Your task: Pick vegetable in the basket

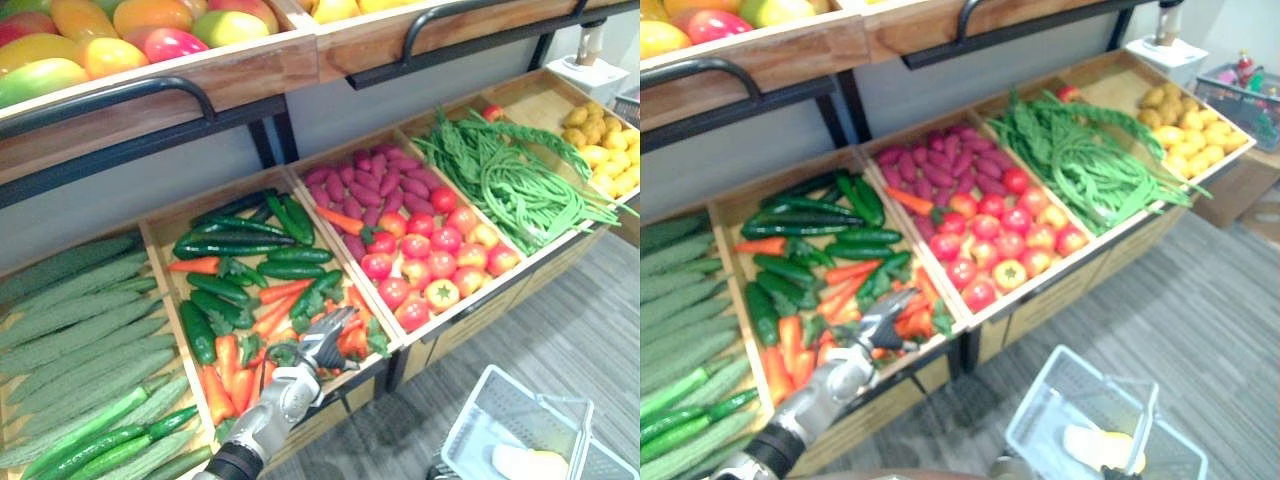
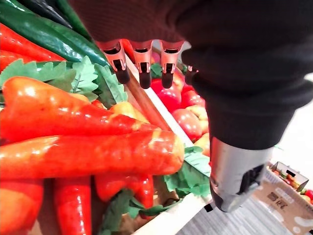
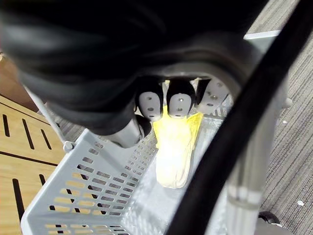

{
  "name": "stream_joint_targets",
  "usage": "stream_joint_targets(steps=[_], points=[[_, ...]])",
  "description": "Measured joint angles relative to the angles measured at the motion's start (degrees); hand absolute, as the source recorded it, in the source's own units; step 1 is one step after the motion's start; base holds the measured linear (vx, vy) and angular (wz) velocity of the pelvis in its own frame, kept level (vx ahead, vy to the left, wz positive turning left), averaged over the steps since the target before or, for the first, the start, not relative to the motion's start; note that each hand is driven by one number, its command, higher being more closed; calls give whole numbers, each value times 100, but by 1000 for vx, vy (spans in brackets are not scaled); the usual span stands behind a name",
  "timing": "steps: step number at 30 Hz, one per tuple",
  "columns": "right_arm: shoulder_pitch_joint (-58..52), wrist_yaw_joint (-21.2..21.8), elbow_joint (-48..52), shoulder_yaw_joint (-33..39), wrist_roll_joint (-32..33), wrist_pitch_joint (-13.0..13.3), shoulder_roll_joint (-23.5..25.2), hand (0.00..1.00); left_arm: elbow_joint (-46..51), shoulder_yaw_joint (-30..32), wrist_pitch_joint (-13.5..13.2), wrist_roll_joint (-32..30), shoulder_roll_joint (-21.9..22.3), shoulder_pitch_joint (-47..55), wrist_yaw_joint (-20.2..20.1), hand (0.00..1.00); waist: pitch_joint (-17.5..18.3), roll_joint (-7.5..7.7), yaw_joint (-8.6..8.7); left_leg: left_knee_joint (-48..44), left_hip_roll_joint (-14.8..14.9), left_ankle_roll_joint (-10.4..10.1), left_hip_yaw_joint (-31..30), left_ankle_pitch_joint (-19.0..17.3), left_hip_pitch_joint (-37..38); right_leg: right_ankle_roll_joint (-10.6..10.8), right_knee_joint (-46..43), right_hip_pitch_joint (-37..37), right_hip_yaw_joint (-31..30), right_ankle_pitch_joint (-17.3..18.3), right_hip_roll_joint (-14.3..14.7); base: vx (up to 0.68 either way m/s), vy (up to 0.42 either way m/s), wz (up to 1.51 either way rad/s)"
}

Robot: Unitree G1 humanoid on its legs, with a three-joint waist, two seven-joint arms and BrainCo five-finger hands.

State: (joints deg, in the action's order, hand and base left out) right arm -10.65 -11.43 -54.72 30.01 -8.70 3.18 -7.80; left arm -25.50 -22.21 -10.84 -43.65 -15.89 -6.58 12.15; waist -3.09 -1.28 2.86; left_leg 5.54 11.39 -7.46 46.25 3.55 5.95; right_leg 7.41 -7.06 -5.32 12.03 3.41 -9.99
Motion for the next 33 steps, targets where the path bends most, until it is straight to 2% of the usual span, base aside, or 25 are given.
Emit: stream_joint_targets(steps=[17,19,20,22,23,24,25,27,28,29,30,32,33], points=[[115,-62,11,-134,-1,-1,96,100,-713,6,167,-270,-20,-185,127,0,-47,4,13,-1,18,-6,-116,-1,-84,12,113,41,145,-8,-2,3,9,4],[177,-62,30,-136,0,-1,146,100,-750,5,213,-277,-8,-315,213,0,-118,37,10,-1,19,-9,-113,-3,-129,12,109,-22,142,-8,-3,0,0,0],[219,-62,44,-136,0,-1,167,100,-823,5,229,-278,-7,-411,291,0,-90,-24,15,-1,19,-9,-109,-3,-182,12,103,-70,139,-8,-3,0,0,0],[276,-62,52,-136,0,-1,188,100,-903,8,241,-278,-5,-520,379,0,-121,-9,10,-2,21,-10,-60,-3,-217,12,95,-146,96,-8,7,3,7,-9],[294,-62,53,-136,0,-1,195,100,-905,7,250,-278,-5,-537,405,100,-108,-32,9,-2,22,-12,-29,-6,-220,11,96,-155,76,-9,11,25,16,-19],[328,-62,53,-139,-1,-1,205,100,-915,8,262,-278,-1,-577,444,100,-146,28,9,-2,20,-22,32,-13,-221,14,94,-193,28,-11,18,36,20,-18],[351,-62,53,-139,0,-2,211,100,-920,11,264,-277,4,-651,516,100,-119,-39,8,-3,17,-28,61,-16,-219,16,91,-209,0,-13,21,33,21,-15],[362,-62,51,-139,0,-3,212,100,-956,69,271,-276,10,-806,551,100,-158,22,8,-3,14,-32,84,-19,-219,25,91,-223,-4,-19,21,25,19,-8],[380,-62,51,-140,-1,-3,212,100,-1043,116,267,-276,12,-933,558,100,-136,-27,9,-3,10,-38,130,-23,-198,27,91,-222,-19,-20,20,18,16,-11],[388,-62,52,-143,-1,-2,212,100,-1077,133,269,-276,16,-979,558,100,-173,32,9,-4,9,-47,162,-30,-185,29,91,-226,-37,-21,21,10,19,-16],[407,-62,52,-151,-2,-1,212,100,-1124,142,271,-276,21,-1048,558,100,-142,-46,19,-4,2,-58,188,-37,-159,38,92,-225,-84,-27,21,3,12,-14],[423,-63,52,-164,-5,-1,211,100,-1238,132,278,-275,84,-1122,537,100,-200,-22,27,-4,-11,-96,212,-65,-134,53,93,-240,-144,-36,19,7,22,-15],[437,-64,53,-171,-5,-1,211,100,-1284,123,275,-276,113,-1132,534,100,-211,-60,33,-4,-16,-101,219,-69,-109,57,93,-227,-156,-38,17,-1,25,-15]])
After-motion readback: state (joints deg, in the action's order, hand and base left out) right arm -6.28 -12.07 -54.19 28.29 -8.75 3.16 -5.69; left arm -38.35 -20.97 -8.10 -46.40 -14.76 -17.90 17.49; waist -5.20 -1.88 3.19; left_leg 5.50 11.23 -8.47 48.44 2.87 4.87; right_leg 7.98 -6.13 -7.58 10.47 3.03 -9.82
